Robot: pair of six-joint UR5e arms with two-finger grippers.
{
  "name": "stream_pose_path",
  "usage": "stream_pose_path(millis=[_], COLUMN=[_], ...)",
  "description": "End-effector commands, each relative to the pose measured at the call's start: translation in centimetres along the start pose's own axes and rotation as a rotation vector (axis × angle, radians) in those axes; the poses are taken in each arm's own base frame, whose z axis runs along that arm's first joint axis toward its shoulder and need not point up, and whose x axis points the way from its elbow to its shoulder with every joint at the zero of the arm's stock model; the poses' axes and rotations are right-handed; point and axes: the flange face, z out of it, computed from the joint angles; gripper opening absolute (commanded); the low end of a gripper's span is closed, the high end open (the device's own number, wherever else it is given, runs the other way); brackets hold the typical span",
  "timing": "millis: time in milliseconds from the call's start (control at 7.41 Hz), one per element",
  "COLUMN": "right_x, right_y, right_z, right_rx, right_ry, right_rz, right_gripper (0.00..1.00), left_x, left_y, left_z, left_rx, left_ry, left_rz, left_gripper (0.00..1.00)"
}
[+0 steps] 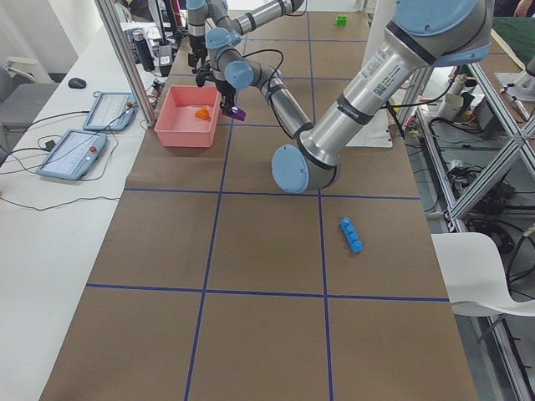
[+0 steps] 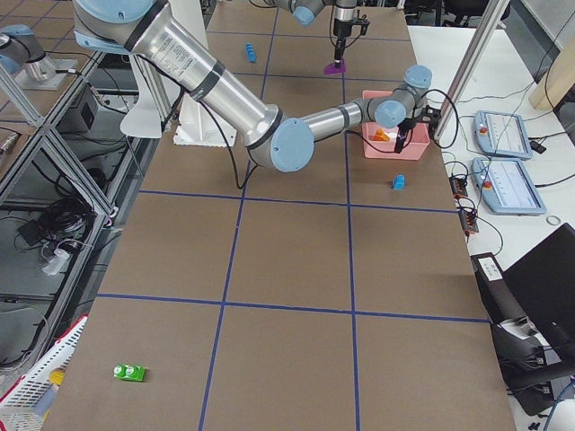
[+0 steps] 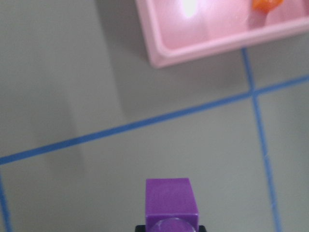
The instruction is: Put all blocks into box
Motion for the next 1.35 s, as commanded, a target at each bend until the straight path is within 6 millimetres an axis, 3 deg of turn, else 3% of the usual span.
stream_pose_path(millis=[0, 135, 270, 405, 540, 675, 810, 1215], right_x=[5.9, 5.4, 4.9, 4.5, 4.9, 3.3, 1.1, 0.0], right_y=[-1.6, -0.9, -0.3, 0.1, 0.1, 0.2, 0.4, 3.3], right_z=[2.8, 3.5, 4.0, 5.0, 6.5, 6.3, 5.8, 9.8], right_rx=[0.08, 0.073, 0.075, 0.095, 0.122, 0.138, 0.154, 0.174], right_ry=[0.111, 0.111, 0.099, 0.059, 0.028, 0.012, 0.001, 0.047], right_rz=[0.013, 0.005, 0.003, 0.041, 0.052, 0.073, 0.094, 0.066], right_gripper=[1.0, 1.0, 1.0, 1.0, 1.0, 1.0, 1.0, 0.97], left_x=[2.3, 2.4, 2.5, 2.2, 1.5, 1.7, 1.9, 2.2], left_y=[-8.2, -11.7, -12.8, -13.1, -13.4, -13.7, -13.4, -13.3], left_z=[4.4, 6.3, 5.8, 5.8, 6.8, 6.6, 7.3, 7.3], left_rx=[0.177, 0.301, 0.325, 0.332, 0.36, 0.377, 0.37, 0.368], left_ry=[0.042, 0.029, 0.013, 0.005, -0.031, -0.039, -0.042, -0.04], left_rz=[-0.082, -0.126, -0.134, -0.139, -0.148, -0.148, -0.146, -0.144], left_gripper=[0.0, 0.0, 0.0, 0.07, 0.76, 1.0, 1.0, 1.0])
